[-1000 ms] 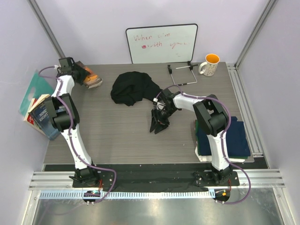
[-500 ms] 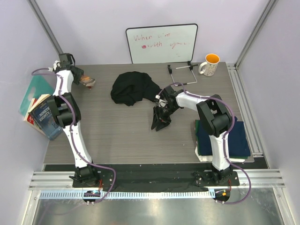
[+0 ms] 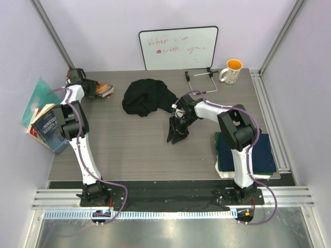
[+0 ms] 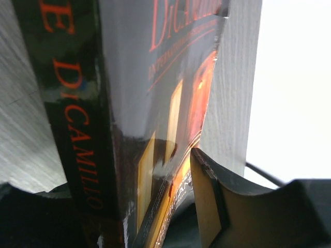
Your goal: Fold and stack the t-shirts
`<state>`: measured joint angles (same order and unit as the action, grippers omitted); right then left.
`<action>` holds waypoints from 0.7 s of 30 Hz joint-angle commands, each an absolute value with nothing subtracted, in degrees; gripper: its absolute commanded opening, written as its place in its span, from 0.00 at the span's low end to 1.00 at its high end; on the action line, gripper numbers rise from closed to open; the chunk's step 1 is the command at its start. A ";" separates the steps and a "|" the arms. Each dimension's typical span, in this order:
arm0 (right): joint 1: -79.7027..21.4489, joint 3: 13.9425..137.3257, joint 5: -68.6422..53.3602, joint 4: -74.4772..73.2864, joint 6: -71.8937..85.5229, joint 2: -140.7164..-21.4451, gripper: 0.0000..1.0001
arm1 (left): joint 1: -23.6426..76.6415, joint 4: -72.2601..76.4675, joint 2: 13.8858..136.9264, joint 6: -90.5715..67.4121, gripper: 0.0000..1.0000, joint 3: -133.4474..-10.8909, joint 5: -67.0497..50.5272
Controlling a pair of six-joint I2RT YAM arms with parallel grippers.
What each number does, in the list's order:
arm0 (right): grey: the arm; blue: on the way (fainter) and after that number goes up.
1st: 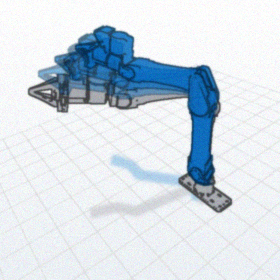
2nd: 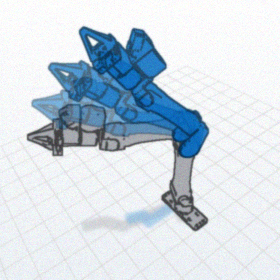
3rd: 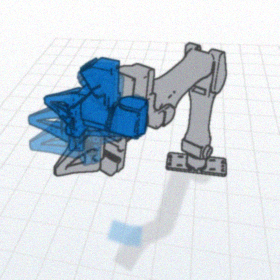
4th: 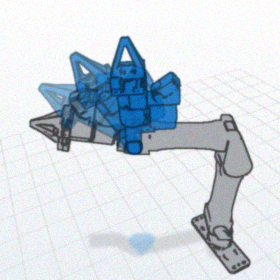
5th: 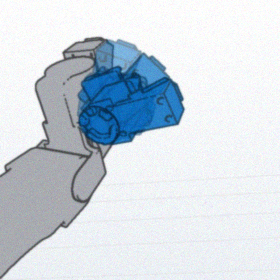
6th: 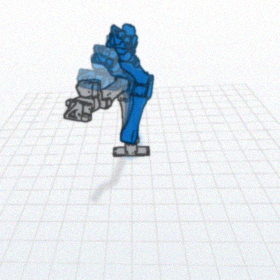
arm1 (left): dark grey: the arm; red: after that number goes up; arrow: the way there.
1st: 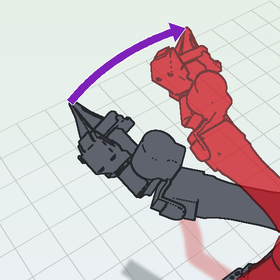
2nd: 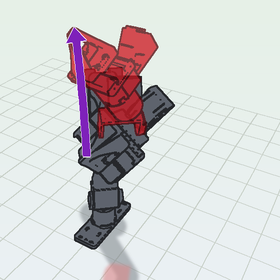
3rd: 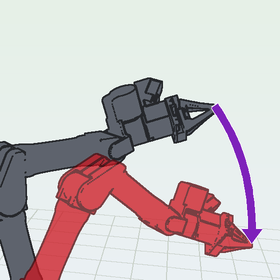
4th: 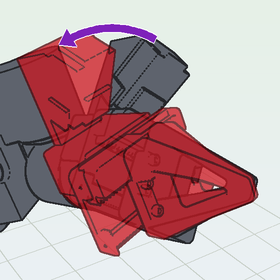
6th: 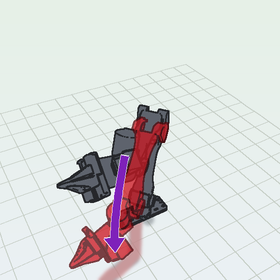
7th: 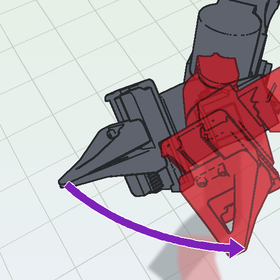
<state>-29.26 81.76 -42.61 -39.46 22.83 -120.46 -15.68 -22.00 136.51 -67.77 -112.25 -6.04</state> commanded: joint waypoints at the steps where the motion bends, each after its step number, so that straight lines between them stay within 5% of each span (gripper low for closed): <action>1: -28.92 83.06 -43.59 -39.20 22.76 -116.98 0.42 | -16.00 -21.35 136.93 -70.58 0.00 -116.10 -6.16; 21: -27.78 83.50 -44.30 -39.29 22.50 -118.04 0.42 | -15.38 -13.89 132.63 -76.38 0.00 -107.58 -0.53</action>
